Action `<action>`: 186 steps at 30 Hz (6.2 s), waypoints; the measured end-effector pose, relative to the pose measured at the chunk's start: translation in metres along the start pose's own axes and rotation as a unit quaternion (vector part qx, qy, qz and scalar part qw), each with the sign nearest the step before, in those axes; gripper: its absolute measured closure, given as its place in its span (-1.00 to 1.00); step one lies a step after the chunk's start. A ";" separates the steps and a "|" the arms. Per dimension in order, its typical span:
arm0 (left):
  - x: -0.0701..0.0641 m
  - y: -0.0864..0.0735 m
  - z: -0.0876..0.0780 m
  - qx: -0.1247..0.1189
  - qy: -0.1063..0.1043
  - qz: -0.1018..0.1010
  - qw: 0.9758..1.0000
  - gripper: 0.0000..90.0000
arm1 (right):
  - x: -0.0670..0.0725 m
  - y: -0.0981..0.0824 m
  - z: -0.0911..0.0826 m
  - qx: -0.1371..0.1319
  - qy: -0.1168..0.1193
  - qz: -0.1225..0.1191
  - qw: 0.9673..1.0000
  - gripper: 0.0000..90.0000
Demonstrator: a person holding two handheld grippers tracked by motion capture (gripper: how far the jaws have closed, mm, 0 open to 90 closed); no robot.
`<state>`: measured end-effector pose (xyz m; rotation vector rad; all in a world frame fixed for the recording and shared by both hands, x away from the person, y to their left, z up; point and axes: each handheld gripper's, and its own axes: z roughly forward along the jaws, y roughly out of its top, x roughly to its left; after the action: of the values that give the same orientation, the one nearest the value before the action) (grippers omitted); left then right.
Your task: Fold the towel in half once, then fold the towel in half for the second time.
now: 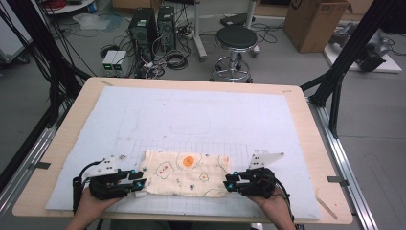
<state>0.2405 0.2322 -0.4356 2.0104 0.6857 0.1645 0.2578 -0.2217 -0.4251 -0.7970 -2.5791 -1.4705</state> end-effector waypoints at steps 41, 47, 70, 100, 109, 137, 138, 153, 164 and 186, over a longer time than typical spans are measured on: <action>0.073 0.027 0.043 -0.007 0.096 -0.133 0.987 0.40 | -0.069 0.034 0.032 0.038 -0.106 0.037 0.993 0.42; 0.072 0.029 0.047 0.005 0.097 -0.119 0.988 0.84 | -0.070 0.034 0.035 0.051 -0.104 0.029 0.993 0.82; 0.089 0.053 0.066 0.014 0.140 -0.142 0.980 0.92 | -0.091 0.047 0.026 0.039 -0.163 0.045 0.985 0.91; 0.094 0.060 0.062 -0.009 0.130 -0.119 0.984 0.44 | -0.095 0.046 0.027 -0.002 -0.148 0.058 0.987 0.37; 0.094 0.062 0.056 -0.020 0.125 -0.118 0.985 0.33 | -0.093 0.049 0.023 -0.011 -0.152 0.061 0.986 0.15; 0.097 0.069 0.056 -0.012 0.114 -0.113 0.987 0.19 | -0.096 0.062 0.029 0.009 -0.149 0.063 0.987 0.09; 0.098 0.069 0.057 -0.009 0.112 -0.111 0.987 0.19 | -0.097 0.062 0.029 0.011 -0.147 0.063 0.987 0.10; 0.101 0.064 0.066 0.025 0.100 -0.109 0.989 0.27 | -0.103 0.059 0.035 0.031 -0.142 0.067 0.987 0.18; 0.104 0.061 0.075 0.044 0.093 -0.119 0.988 0.46 | -0.110 0.055 0.039 0.047 -0.142 0.084 0.985 0.32; 0.109 0.063 0.073 0.027 0.108 -0.124 0.986 0.89 | -0.105 0.064 0.038 0.079 -0.144 0.069 0.984 0.89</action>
<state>0.3840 0.2111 -0.4386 1.9555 1.0819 0.2182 0.3859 -0.2062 -0.4275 -1.2172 -2.7292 -1.1694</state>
